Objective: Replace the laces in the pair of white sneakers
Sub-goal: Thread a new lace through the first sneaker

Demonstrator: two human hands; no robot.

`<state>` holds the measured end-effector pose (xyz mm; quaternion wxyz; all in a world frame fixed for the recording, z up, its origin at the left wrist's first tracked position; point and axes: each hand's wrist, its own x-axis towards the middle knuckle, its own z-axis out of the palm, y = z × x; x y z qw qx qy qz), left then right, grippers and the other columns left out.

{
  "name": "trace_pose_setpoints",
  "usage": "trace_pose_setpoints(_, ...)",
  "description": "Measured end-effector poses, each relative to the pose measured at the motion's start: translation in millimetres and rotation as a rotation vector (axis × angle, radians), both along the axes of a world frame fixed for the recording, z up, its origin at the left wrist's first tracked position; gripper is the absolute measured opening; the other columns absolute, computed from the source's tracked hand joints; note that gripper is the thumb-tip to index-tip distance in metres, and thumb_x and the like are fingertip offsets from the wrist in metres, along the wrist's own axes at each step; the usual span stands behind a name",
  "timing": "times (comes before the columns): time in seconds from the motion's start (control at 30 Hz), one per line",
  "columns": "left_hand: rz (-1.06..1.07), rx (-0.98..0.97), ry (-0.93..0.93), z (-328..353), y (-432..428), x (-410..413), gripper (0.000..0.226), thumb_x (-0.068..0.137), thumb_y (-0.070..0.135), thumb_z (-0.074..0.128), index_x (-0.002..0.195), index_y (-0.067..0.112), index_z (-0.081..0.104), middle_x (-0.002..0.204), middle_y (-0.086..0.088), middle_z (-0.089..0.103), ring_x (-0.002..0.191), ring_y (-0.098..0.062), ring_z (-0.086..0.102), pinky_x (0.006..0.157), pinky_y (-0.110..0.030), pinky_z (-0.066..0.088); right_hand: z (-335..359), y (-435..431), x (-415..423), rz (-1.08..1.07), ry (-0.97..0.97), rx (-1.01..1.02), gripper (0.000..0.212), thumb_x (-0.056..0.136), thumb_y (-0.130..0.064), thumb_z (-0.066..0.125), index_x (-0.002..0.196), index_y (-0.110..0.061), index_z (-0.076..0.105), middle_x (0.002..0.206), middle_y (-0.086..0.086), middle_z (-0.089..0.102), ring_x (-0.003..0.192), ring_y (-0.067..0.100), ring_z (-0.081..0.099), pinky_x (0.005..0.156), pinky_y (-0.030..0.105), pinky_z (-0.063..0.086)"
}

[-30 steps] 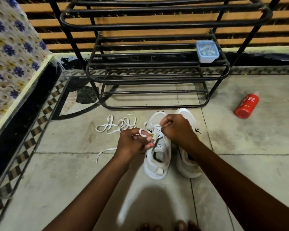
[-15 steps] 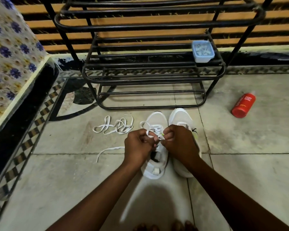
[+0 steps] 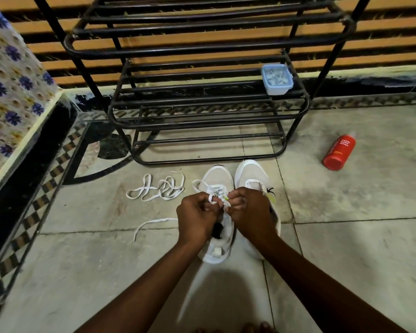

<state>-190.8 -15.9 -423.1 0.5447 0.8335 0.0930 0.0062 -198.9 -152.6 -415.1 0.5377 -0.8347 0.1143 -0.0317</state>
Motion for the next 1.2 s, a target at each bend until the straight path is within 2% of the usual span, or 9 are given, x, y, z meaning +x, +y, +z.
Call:
trace_pose_setpoints(0.13, -0.105, -0.035, 0.004, -1, 5, 3, 0.02, 0.079, 0.01, 0.083, 0.07, 0.027, 0.076, 0.066, 0.004, 0.073, 0.064, -0.013, 0.071, 0.065, -0.032, 0.057, -1, -1, 2, -0.004, -0.009, 0.013, 0.022, 0.071, 0.005, 0.08, 0.089, -0.004, 0.07, 0.07, 0.008, 0.069, 0.07, 0.025, 0.068, 0.072, 0.037, 0.057)
trace_pose_setpoints(0.27, -0.166, -0.003, -0.023, -3, 5, 8, 0.03, 0.079, 0.0, 0.074, 0.067, 0.027, 0.075, 0.066, 0.007, 0.073, 0.062, -0.007, 0.068, 0.064, -0.029, 0.055, -2, 1, 2, 0.019, -0.03, 0.014, 0.021, 0.072, 0.007, 0.079, 0.087, -0.004, 0.069, 0.067, 0.007, 0.065, 0.067, 0.024, 0.066, 0.072, 0.044, 0.058)
trace_pose_setpoints(0.5, -0.212, 0.021, 0.01, -4, 3, 15, 0.024, 0.08, 0.007, 0.08, 0.07, 0.028, 0.074, 0.062, 0.012, 0.069, 0.062, -0.004, 0.067, 0.063, -0.023, 0.054, 4, -8, 7, 0.114, 0.008, -0.039, 0.019, 0.078, 0.006, 0.062, 0.09, -0.002, 0.073, 0.077, 0.009, 0.073, 0.074, 0.028, 0.071, 0.073, 0.05, 0.059)
trace_pose_setpoints(0.57, -0.228, 0.006, 0.031, -2, 4, 16, 0.024, 0.082, 0.005, 0.078, 0.068, 0.025, 0.073, 0.063, 0.009, 0.069, 0.064, -0.009, 0.067, 0.066, -0.03, 0.056, 9, -8, 11, 0.129, 0.056, -0.011, 0.015, 0.079, -0.002, 0.062, 0.087, -0.007, 0.074, 0.076, 0.011, 0.073, 0.076, 0.034, 0.072, 0.073, 0.052, 0.061)
trace_pose_setpoints(0.67, -0.194, 0.035, 0.012, -2, 9, 19, 0.022, 0.079, 0.005, 0.082, 0.065, 0.02, 0.072, 0.064, -0.001, 0.07, 0.063, -0.017, 0.066, 0.065, -0.036, 0.053, 12, -9, 14, 0.145, 0.118, 0.033, 0.018, 0.084, 0.007, 0.061, 0.084, -0.007, 0.073, 0.074, 0.016, 0.071, 0.079, 0.039, 0.073, 0.073, 0.056, 0.061)
trace_pose_setpoints(0.77, -0.165, -0.026, 0.043, 2, 10, 19, 0.014, 0.075, 0.004, 0.086, 0.069, 0.009, 0.076, 0.071, -0.011, 0.073, 0.064, -0.014, 0.065, 0.068, -0.035, 0.054, 12, -6, 16, 0.157, 0.091, -0.07, 0.021, 0.082, 0.008, 0.058, 0.086, -0.006, 0.074, 0.075, 0.012, 0.073, 0.078, 0.031, 0.073, 0.078, 0.052, 0.06)
trace_pose_setpoints(0.9, -0.16, -0.038, 0.058, 6, 13, 19, 0.013, 0.07, 0.003, 0.091, 0.071, 0.011, 0.08, 0.068, -0.002, 0.076, 0.063, -0.006, 0.065, 0.065, -0.019, 0.052, 14, -3, 16, 0.159, 0.083, -0.104, 0.024, 0.079, 0.008, 0.055, 0.084, -0.006, 0.075, 0.074, 0.011, 0.073, 0.077, 0.027, 0.073, 0.082, 0.051, 0.058)
trace_pose_setpoints(1.1, -0.165, -0.035, 0.059, 11, 15, 16, 0.028, 0.064, 0.003, 0.094, 0.084, 0.013, 0.078, 0.069, 0.003, 0.076, 0.065, -0.006, 0.072, 0.064, -0.022, 0.058, 21, -3, 15, 0.183, 0.047, -0.185, 0.012, 0.073, -0.005, 0.07, 0.081, -0.013, 0.075, 0.073, 0.001, 0.074, 0.071, 0.014, 0.072, 0.076, 0.037, 0.058)
trace_pose_setpoints(1.2, -0.213, -0.002, 0.047, 12, 18, 13, 0.038, 0.059, 0.006, 0.097, 0.087, 0.021, 0.076, 0.079, 0.003, 0.077, 0.07, -0.002, 0.07, 0.069, -0.024, 0.059, 24, -1, 13, 0.225, -0.004, -0.278, 0.02, 0.075, -0.001, 0.06, 0.083, -0.011, 0.076, 0.076, 0.003, 0.074, 0.073, 0.017, 0.068, 0.073, 0.03, 0.053)
